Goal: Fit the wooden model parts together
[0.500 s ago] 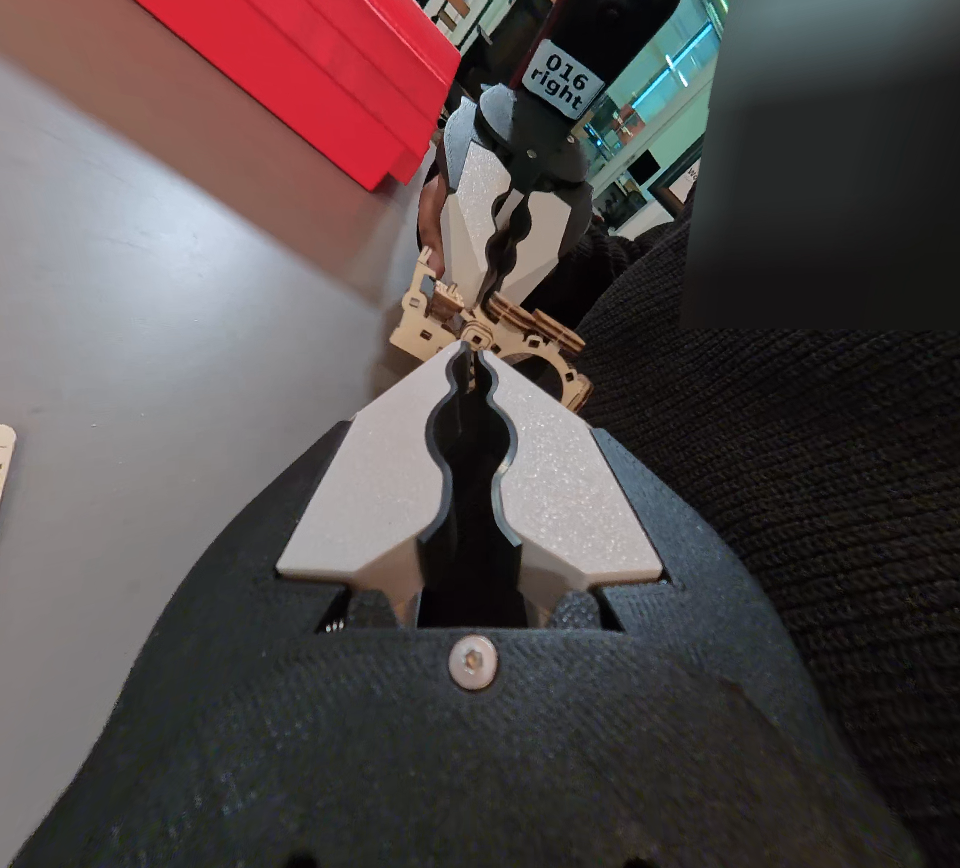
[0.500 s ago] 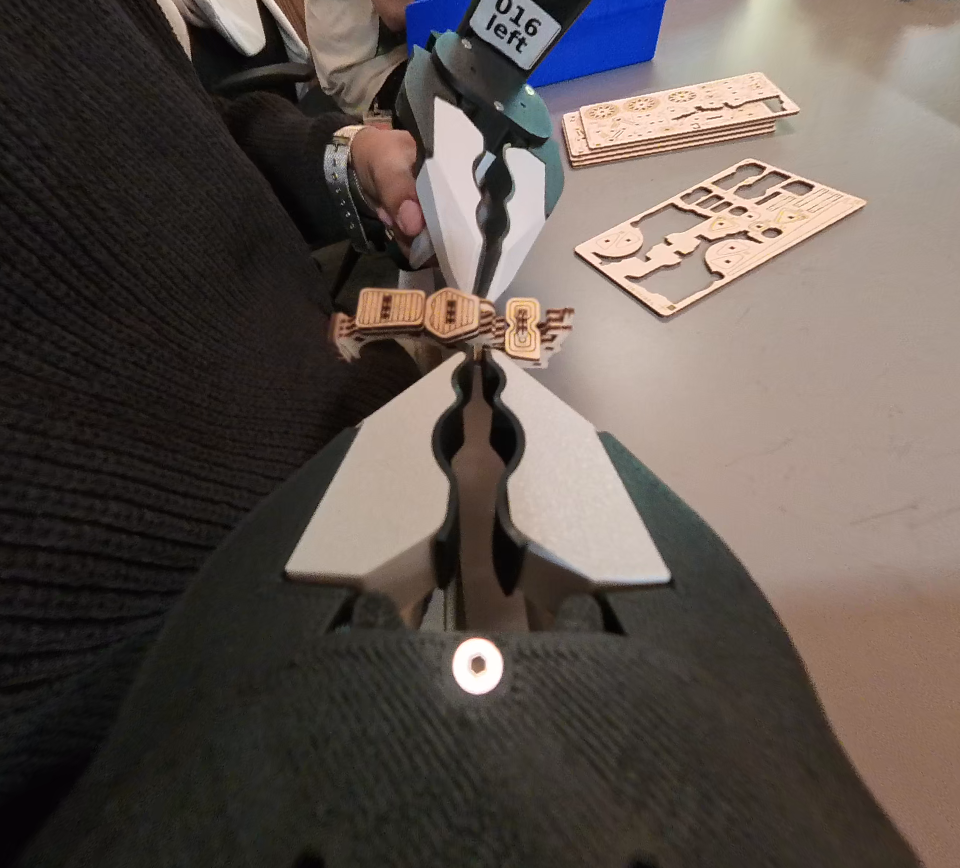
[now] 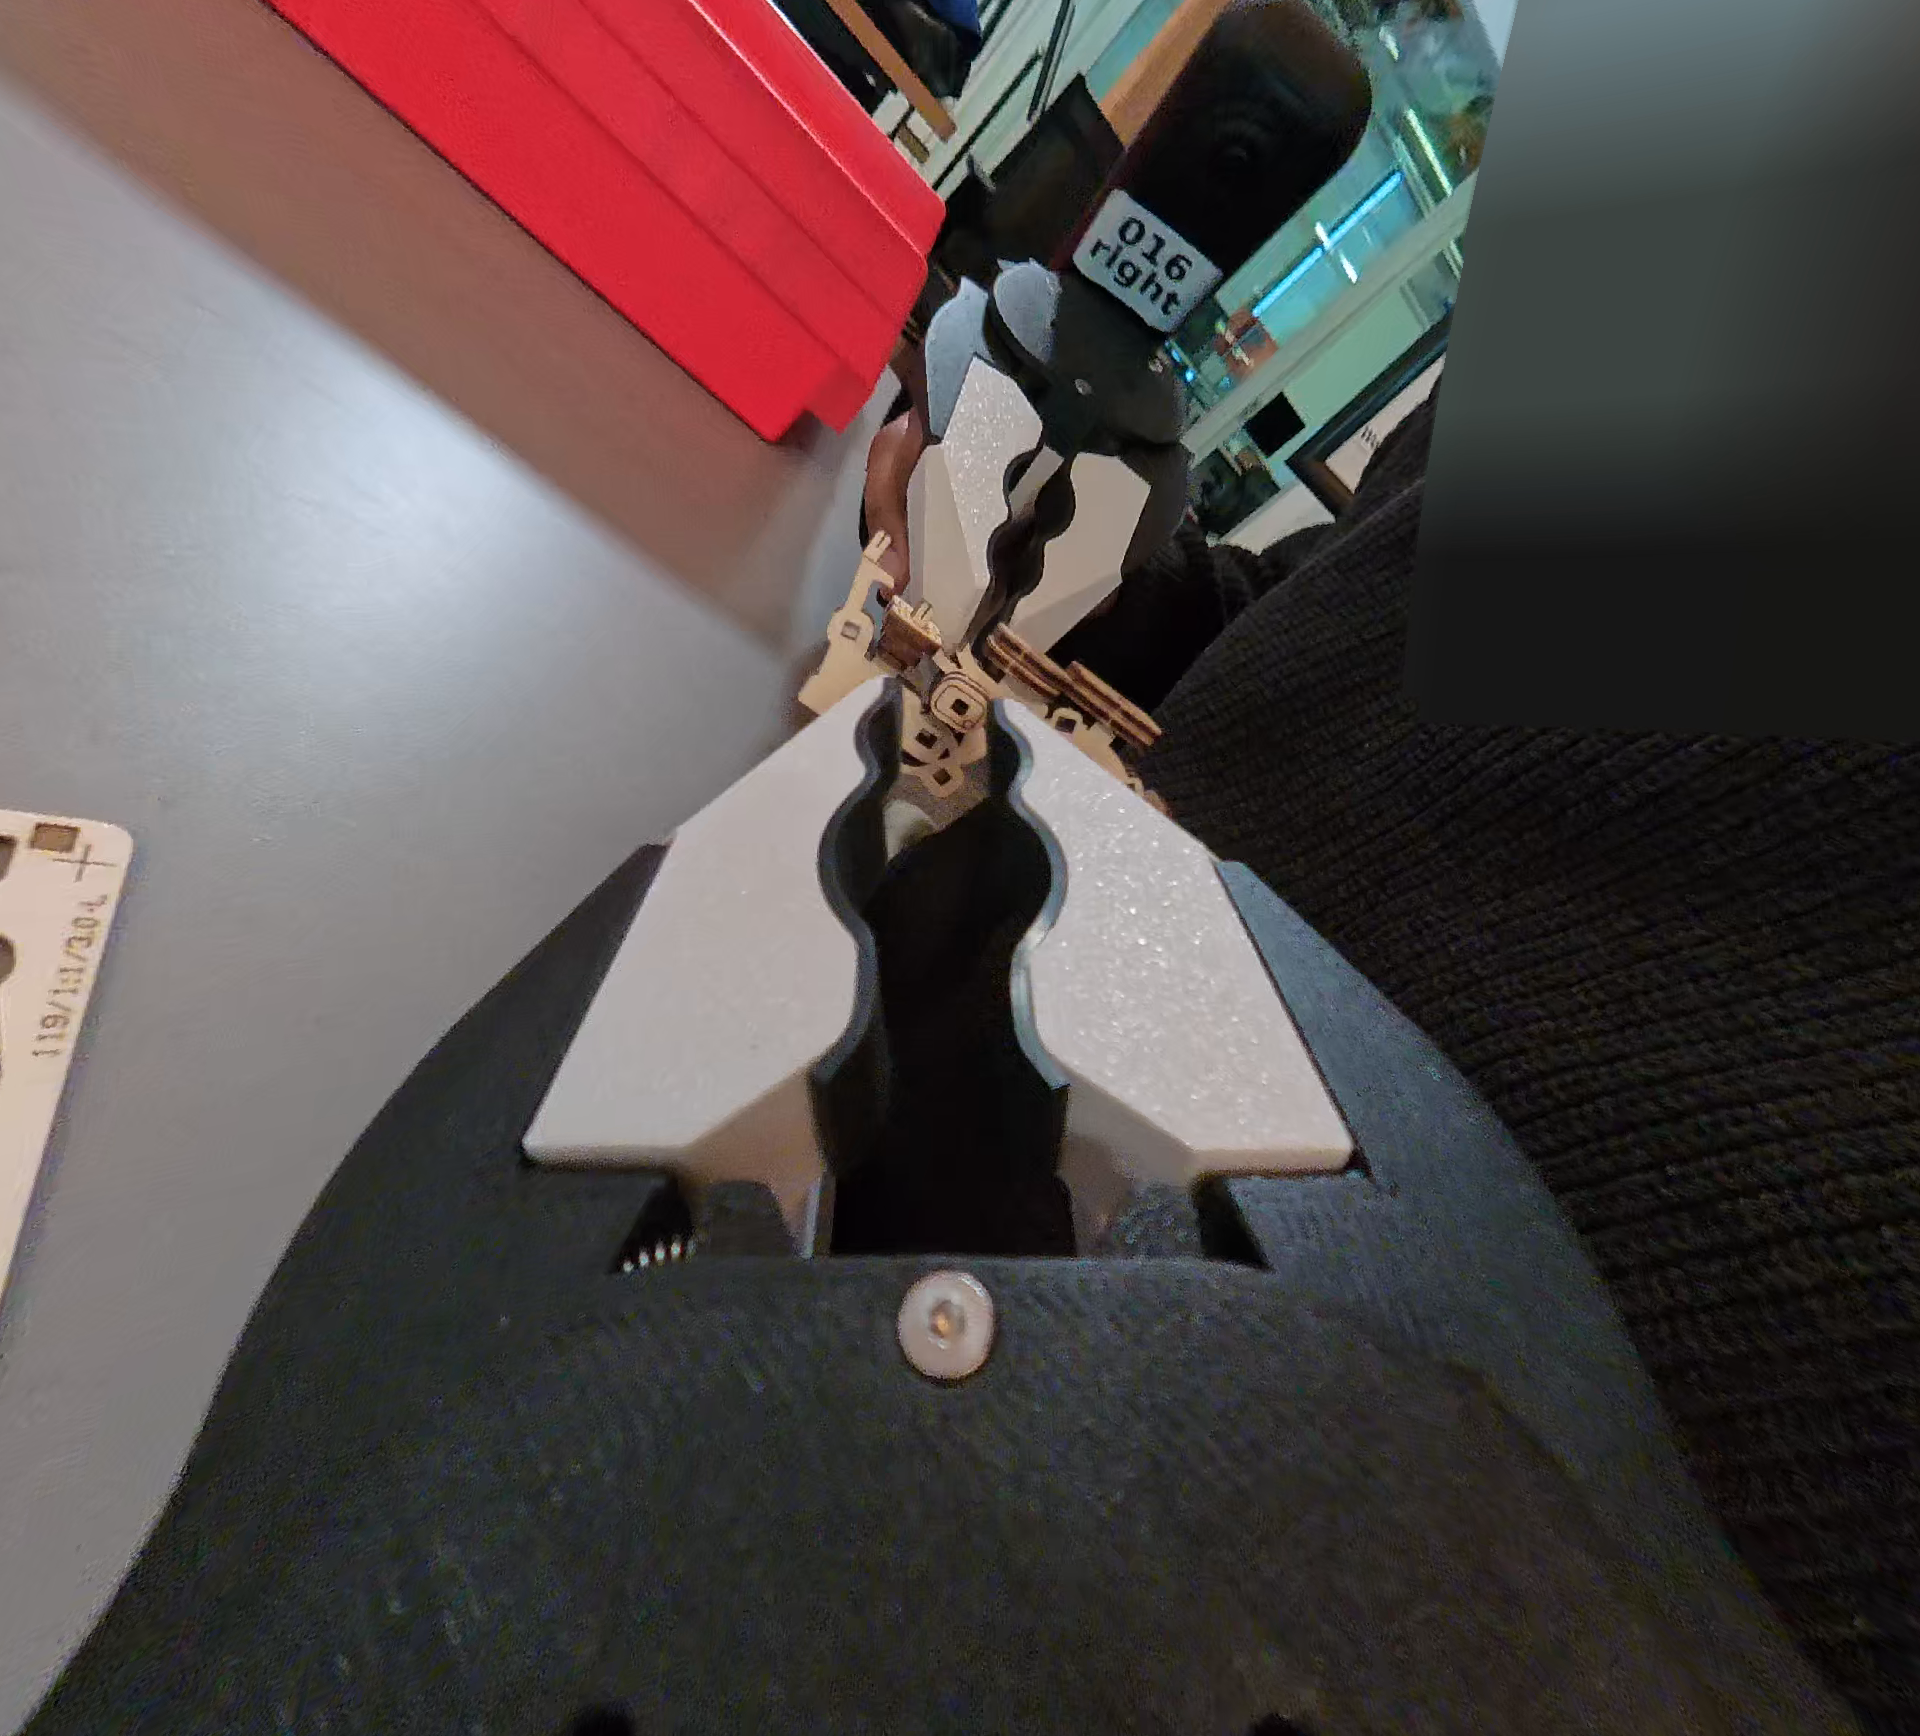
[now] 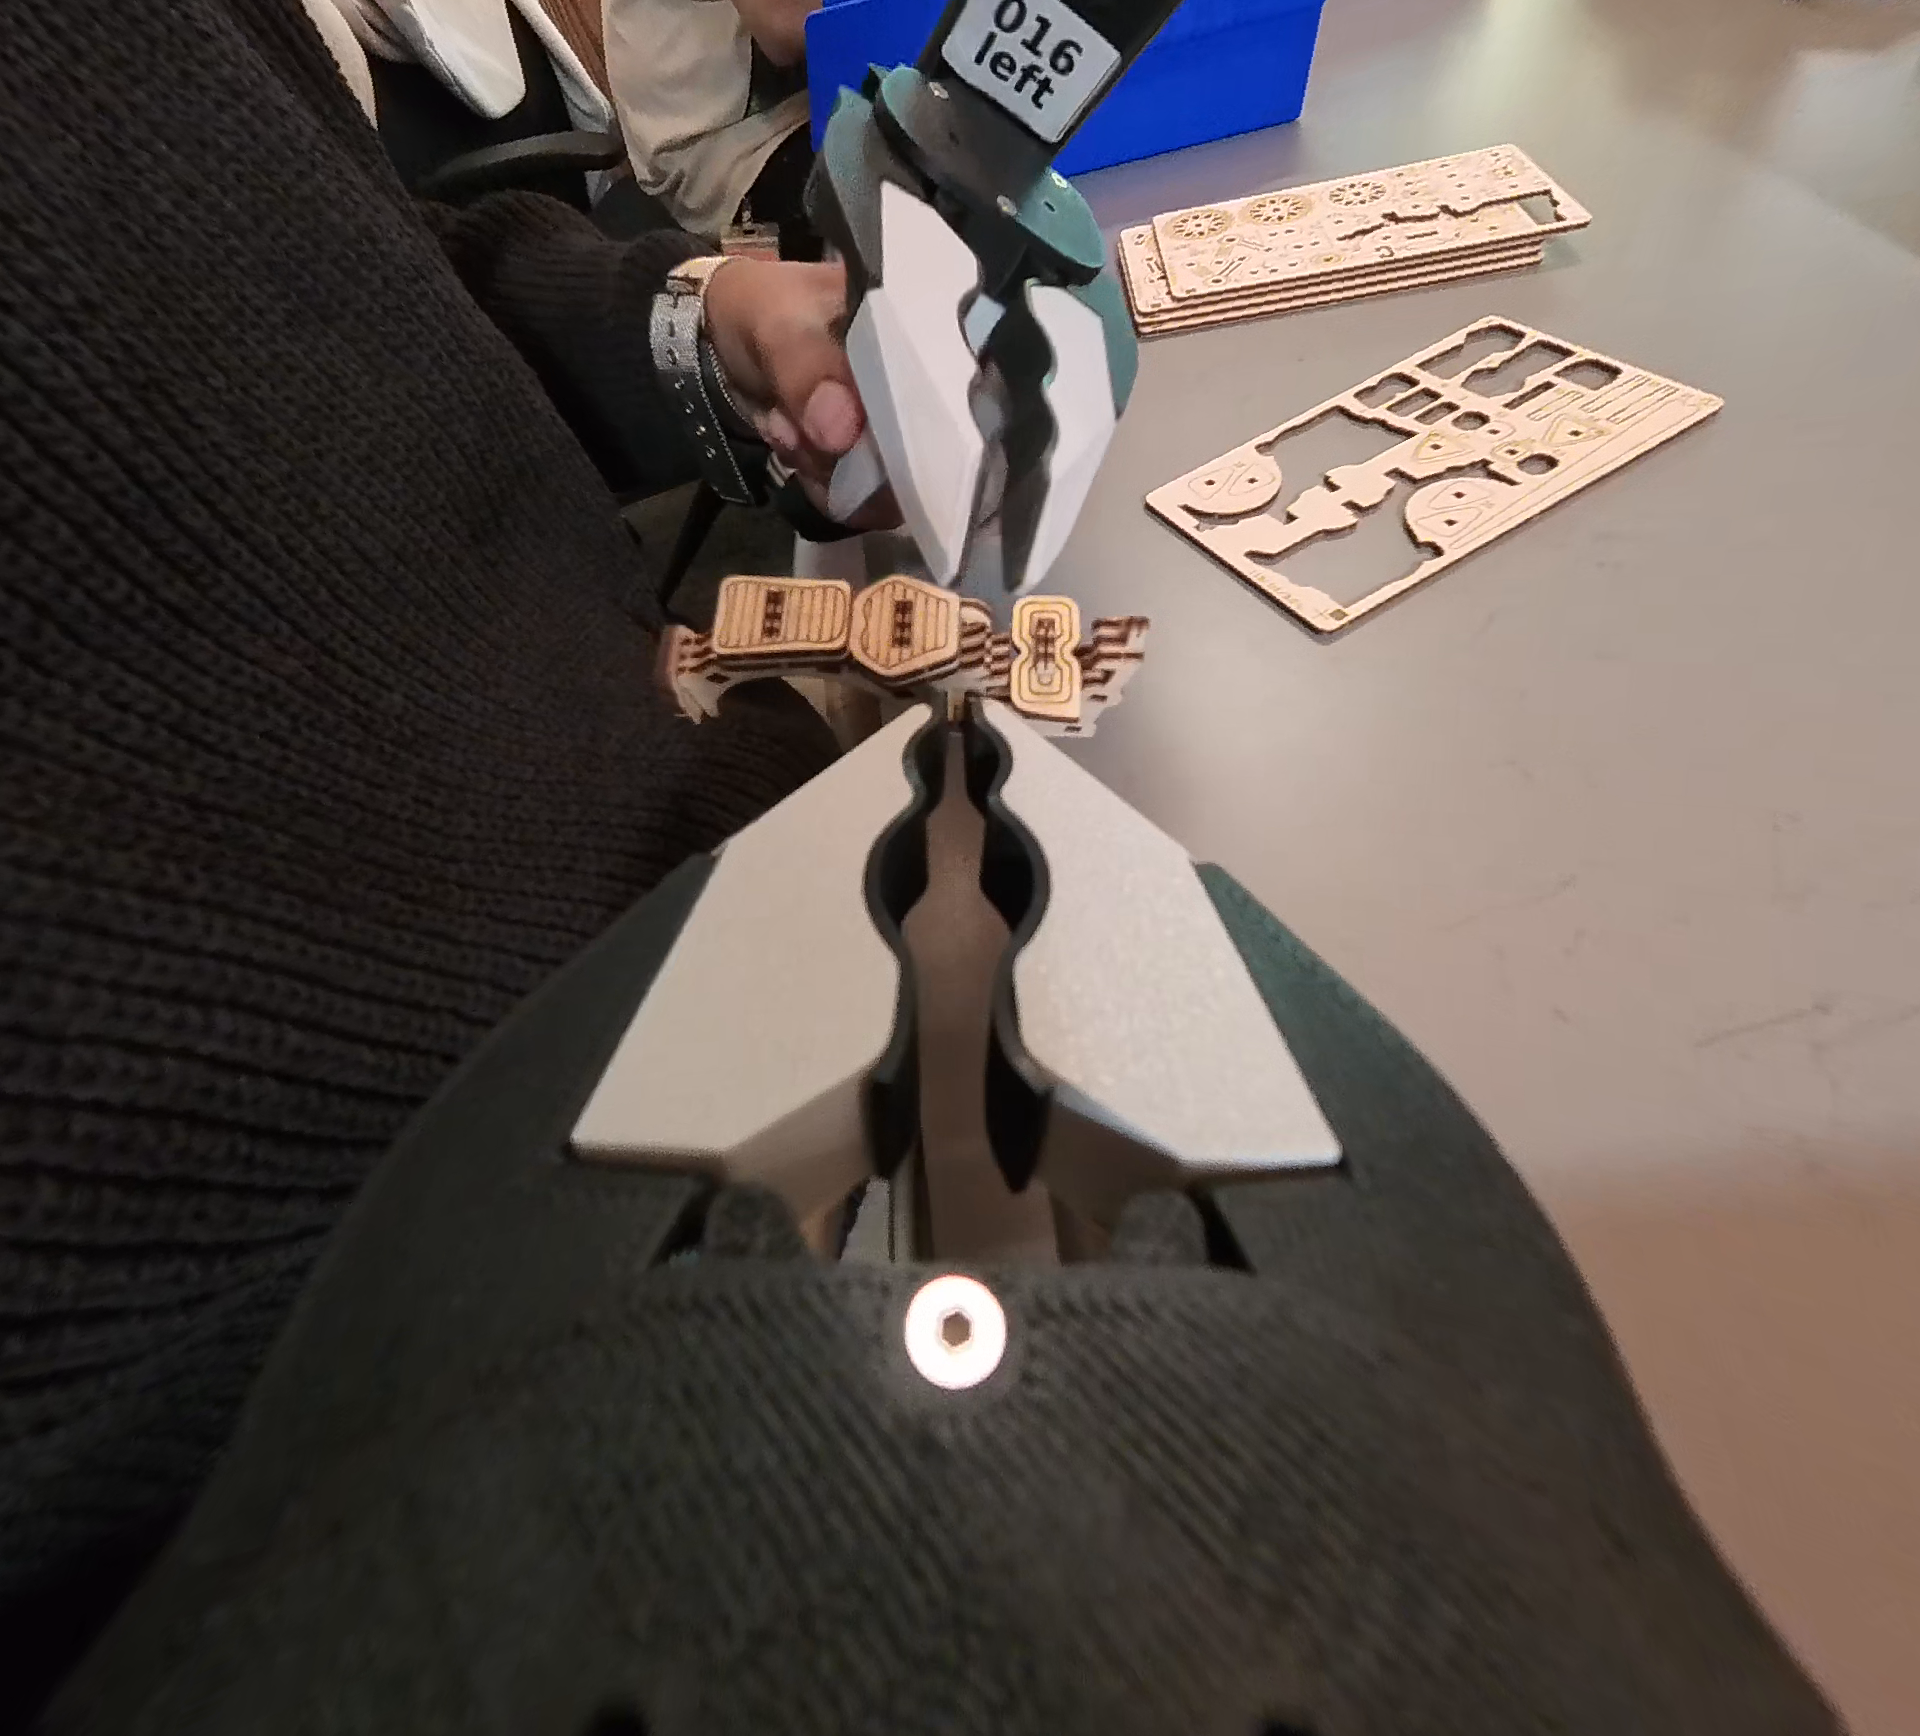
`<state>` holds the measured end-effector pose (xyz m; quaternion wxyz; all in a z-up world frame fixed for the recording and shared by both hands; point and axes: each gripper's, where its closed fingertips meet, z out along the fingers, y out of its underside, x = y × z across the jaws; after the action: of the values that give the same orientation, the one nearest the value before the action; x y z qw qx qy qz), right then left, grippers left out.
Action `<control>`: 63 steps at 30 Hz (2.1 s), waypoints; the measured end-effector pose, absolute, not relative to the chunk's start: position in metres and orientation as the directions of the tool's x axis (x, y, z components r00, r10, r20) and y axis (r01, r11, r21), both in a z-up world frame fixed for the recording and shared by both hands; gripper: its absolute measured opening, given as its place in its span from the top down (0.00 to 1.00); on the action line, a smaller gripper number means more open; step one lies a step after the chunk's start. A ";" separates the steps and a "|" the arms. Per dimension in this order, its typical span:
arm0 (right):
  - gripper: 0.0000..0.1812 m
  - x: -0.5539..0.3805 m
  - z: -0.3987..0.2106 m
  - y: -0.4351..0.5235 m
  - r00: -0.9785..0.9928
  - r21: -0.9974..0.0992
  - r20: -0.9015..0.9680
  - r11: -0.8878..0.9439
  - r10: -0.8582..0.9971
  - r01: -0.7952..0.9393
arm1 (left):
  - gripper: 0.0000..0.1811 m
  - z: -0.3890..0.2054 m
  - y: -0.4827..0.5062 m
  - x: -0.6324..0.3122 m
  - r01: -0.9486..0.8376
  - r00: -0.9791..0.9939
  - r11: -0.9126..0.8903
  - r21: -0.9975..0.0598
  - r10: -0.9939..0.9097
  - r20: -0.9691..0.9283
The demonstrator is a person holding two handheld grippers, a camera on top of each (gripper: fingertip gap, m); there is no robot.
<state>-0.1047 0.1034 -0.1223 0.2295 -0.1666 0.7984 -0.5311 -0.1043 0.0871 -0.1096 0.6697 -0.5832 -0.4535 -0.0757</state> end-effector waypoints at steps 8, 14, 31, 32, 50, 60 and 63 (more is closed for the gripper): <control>0.99 -0.119 -0.117 0.099 -0.863 -0.924 -0.260 0.372 -0.433 0.091 | 0.86 -0.108 0.086 -0.114 0.533 0.592 0.297 -0.792 0.539 0.600; 0.99 -0.132 -0.102 0.096 -0.831 -0.901 -0.404 0.321 -0.382 0.291 | 0.83 -0.088 0.082 -0.121 0.389 0.609 0.367 -0.845 0.585 0.535; 0.99 -0.130 -0.077 0.079 -0.532 -0.623 -0.768 0.224 -0.357 0.749 | 0.84 -0.080 0.081 -0.132 0.069 0.415 -0.006 -0.998 0.909 0.024; 0.99 -0.129 -0.076 0.078 -0.525 -0.615 -0.774 0.221 -0.354 0.757 | 0.83 -0.079 0.080 -0.132 0.065 0.406 -0.006 -0.998 0.914 0.021; 0.99 -0.120 -0.092 0.078 -0.436 -0.524 -0.848 0.344 -0.302 0.779 | 0.86 -0.091 0.086 -0.128 0.061 0.461 -0.130 -0.990 0.883 -0.088; 0.98 -0.122 -0.091 0.079 -0.414 -0.509 -0.856 0.358 -0.312 0.783 | 0.87 -0.089 0.086 -0.129 0.091 0.477 0.026 -0.996 0.877 0.066; 0.98 -0.123 -0.090 0.080 -0.404 -0.503 -0.858 0.366 -0.316 0.783 | 0.86 -0.088 0.087 -0.129 0.105 0.486 0.091 -0.990 0.864 0.131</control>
<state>-0.1226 0.0801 -0.0901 0.5153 0.1806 0.6460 -0.5334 -0.1292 0.0870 -0.0882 0.6185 -0.6005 -0.4035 0.3068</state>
